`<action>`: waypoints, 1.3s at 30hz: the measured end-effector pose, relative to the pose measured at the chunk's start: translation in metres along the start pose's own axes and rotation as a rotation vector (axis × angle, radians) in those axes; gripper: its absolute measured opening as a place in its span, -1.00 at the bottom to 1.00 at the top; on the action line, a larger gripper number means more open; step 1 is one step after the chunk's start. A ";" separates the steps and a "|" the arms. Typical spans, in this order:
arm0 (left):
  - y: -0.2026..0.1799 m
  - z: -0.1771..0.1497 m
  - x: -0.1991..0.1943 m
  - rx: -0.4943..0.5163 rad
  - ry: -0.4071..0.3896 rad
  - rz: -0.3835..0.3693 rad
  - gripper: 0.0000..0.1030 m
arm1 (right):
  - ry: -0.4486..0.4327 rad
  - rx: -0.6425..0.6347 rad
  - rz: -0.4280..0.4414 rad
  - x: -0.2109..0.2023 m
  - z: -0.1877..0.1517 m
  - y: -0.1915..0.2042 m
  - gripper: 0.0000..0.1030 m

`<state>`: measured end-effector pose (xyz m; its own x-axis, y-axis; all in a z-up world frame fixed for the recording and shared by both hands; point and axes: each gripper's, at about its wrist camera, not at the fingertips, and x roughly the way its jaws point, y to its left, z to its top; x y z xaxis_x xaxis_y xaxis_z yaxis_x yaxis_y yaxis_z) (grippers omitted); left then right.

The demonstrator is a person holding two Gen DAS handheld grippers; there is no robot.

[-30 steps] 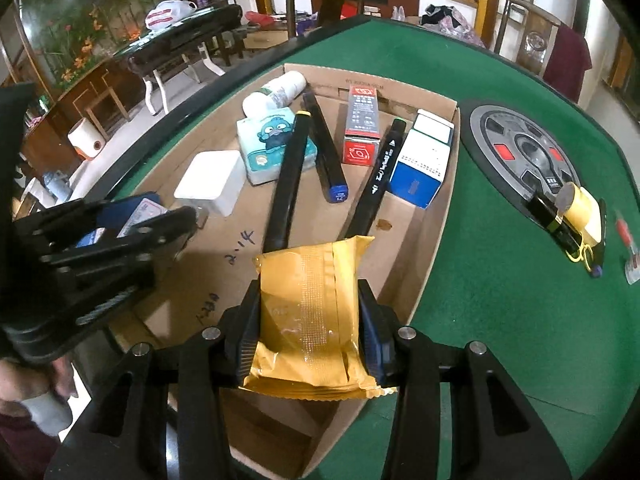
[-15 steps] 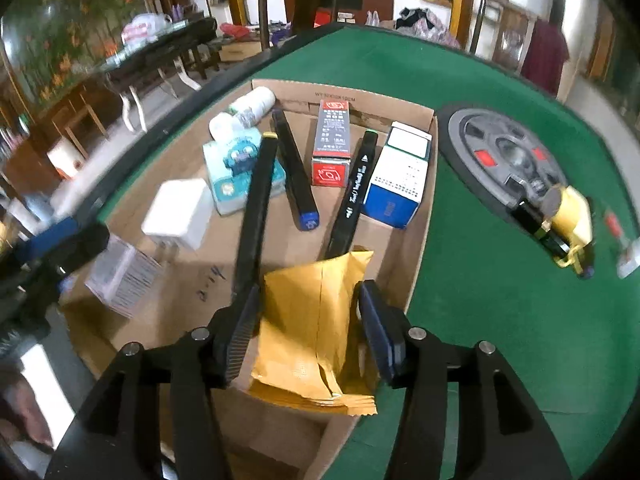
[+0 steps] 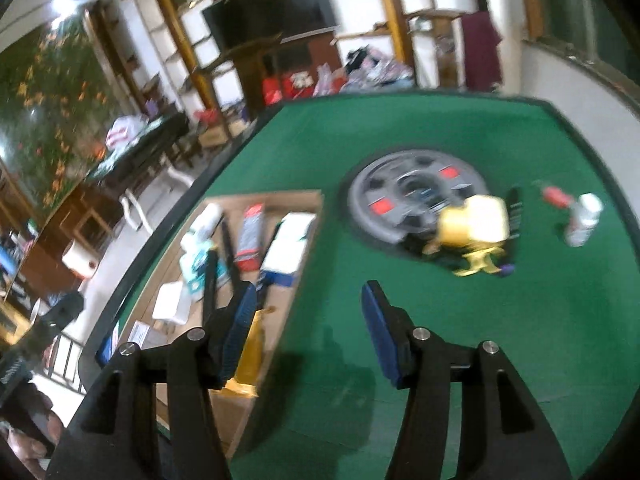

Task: Organize objects
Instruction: 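Lower the medicine box and gold packet into the tray, opening both tools, then move both open tools back toward the black marker and white pill bottle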

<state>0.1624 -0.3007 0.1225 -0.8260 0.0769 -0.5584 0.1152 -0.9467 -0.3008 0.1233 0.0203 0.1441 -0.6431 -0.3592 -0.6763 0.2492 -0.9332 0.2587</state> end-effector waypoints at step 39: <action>-0.204 0.001 0.000 0.412 -0.149 0.082 0.97 | -0.133 0.098 -0.207 -0.058 0.044 -0.093 0.67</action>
<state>0.1382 -0.1079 0.1843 -0.8974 -0.0213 -0.4407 -0.0205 -0.9957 0.0900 0.1056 0.1280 0.1896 -0.7642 -0.1515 -0.6269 0.0352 -0.9804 0.1940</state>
